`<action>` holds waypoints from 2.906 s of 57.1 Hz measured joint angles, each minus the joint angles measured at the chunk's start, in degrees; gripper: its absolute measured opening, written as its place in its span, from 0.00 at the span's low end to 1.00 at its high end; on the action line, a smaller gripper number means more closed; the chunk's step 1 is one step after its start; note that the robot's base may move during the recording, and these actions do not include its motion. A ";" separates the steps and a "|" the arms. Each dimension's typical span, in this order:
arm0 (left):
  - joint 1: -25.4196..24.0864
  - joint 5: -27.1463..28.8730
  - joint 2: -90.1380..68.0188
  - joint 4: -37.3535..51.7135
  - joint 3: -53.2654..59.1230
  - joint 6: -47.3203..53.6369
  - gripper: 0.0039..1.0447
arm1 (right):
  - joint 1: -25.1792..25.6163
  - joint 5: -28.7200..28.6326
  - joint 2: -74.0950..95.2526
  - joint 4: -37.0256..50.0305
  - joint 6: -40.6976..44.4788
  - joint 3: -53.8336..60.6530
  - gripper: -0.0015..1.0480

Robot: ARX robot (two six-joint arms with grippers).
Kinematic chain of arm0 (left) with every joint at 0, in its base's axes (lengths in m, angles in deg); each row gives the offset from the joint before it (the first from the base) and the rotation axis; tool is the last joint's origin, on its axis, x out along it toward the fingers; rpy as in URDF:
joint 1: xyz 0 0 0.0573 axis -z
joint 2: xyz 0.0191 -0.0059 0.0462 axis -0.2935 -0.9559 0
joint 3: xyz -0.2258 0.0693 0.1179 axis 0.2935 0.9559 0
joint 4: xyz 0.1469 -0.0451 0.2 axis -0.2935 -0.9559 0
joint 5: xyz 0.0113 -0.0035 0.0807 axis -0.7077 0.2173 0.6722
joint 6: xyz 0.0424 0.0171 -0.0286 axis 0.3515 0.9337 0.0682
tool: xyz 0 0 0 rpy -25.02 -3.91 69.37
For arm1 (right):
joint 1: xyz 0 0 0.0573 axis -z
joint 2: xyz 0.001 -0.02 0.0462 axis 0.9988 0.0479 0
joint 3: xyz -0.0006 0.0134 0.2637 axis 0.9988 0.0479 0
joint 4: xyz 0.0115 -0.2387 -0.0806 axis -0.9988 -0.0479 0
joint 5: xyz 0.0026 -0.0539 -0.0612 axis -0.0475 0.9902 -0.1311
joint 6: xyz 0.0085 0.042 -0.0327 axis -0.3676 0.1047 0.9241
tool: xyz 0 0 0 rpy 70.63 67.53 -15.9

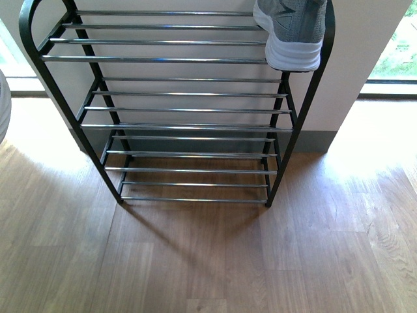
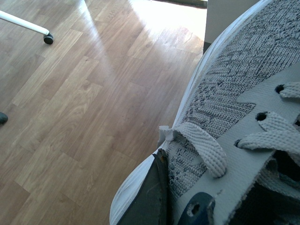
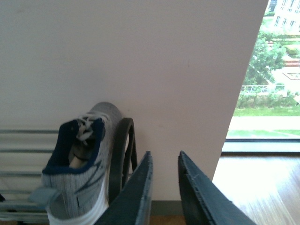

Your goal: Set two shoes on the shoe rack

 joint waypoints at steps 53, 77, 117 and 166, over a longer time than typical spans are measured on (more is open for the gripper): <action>0.00 -0.02 0.00 0.00 0.00 0.00 0.01 | 6.10 -5.90 -34.93 0.35 1.05 35.63 0.02; 0.00 -0.02 0.00 0.00 0.00 0.00 0.01 | 6.10 -5.90 -49.86 -12.44 1.05 37.79 0.02; 0.00 -0.02 0.00 0.00 0.00 0.00 0.01 | 6.10 -5.90 -71.95 -33.24 1.05 37.86 0.02; 0.00 -0.02 0.00 -0.02 0.00 0.00 0.01 | 6.10 -5.90 -87.97 -49.64 1.14 37.83 0.33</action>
